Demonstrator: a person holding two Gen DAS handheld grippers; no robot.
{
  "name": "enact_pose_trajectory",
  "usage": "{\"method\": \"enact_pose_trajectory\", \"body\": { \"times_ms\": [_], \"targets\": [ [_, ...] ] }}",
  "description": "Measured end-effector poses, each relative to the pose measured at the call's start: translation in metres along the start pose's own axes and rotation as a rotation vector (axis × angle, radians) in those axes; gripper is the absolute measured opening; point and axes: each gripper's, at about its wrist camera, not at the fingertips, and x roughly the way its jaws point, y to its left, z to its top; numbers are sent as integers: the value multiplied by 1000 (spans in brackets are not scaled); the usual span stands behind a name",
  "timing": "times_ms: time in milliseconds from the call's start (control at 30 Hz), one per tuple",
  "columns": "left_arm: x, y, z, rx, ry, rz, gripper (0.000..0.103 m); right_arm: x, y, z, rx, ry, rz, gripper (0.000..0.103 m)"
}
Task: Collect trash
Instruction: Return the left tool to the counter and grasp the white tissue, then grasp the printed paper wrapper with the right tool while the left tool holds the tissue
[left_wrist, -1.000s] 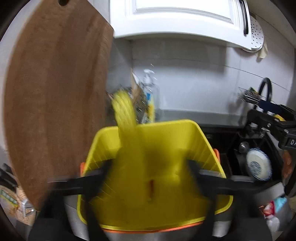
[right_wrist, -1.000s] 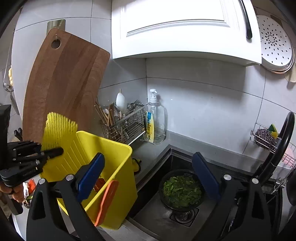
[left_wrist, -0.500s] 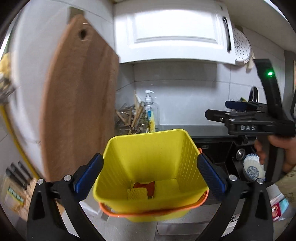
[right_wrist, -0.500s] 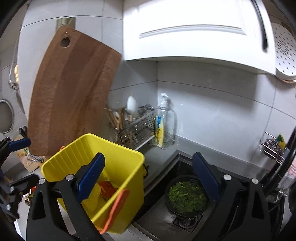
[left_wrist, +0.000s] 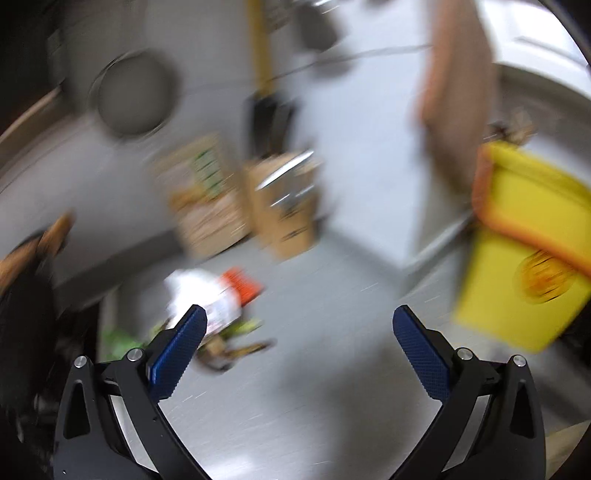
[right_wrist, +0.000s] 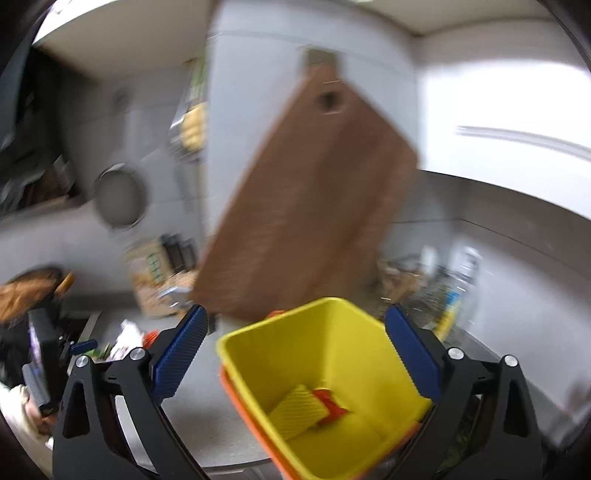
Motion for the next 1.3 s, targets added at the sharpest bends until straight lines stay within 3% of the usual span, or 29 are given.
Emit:
{"method": "enact_pose_trajectory", "body": {
  "times_ms": [200, 367, 467, 533, 700, 733, 767, 800, 833, 900, 1067, 1167, 1267, 1300],
  "targets": [
    [39, 69, -26, -119, 76, 129, 99, 30, 42, 10, -87, 39, 122, 94],
    [82, 108, -4, -225, 88, 135, 98, 38, 58, 10, -96, 55, 159, 94],
    [116, 117, 18, -235, 102, 144, 98, 35, 64, 6, -91, 70, 169, 94],
    [142, 121, 35, -235, 137, 156, 98, 33, 68, 3, -84, 81, 174, 94],
    [212, 143, 49, -302, 328, 149, 98, 29, 78, -1, -81, 104, 173, 94],
    [225, 146, 47, -313, 376, 126, 91, 28, 81, -2, -80, 108, 173, 94],
    [232, 145, 45, -301, 403, 108, 59, 27, 82, -3, -79, 111, 173, 94],
    [239, 143, 43, -275, 443, 67, 34, 26, 83, -4, -78, 114, 174, 94],
    [239, 143, 42, -279, 461, 10, 19, 25, 85, -4, -75, 116, 178, 94],
    [219, 143, 48, -272, 381, -10, 18, 24, 88, -6, -75, 119, 181, 94],
    [112, 137, 61, -223, 134, -84, 18, 29, 92, -10, -54, 126, 210, 94],
    [66, 137, 56, -217, 77, -81, 18, 40, 99, -13, -48, 142, 257, 94],
    [29, 141, 53, -274, 18, -50, 18, 58, 111, -18, -58, 160, 328, 94],
    [15, 143, 54, -303, -3, -72, 18, 66, 118, -21, -70, 173, 350, 94]
  ]
}}
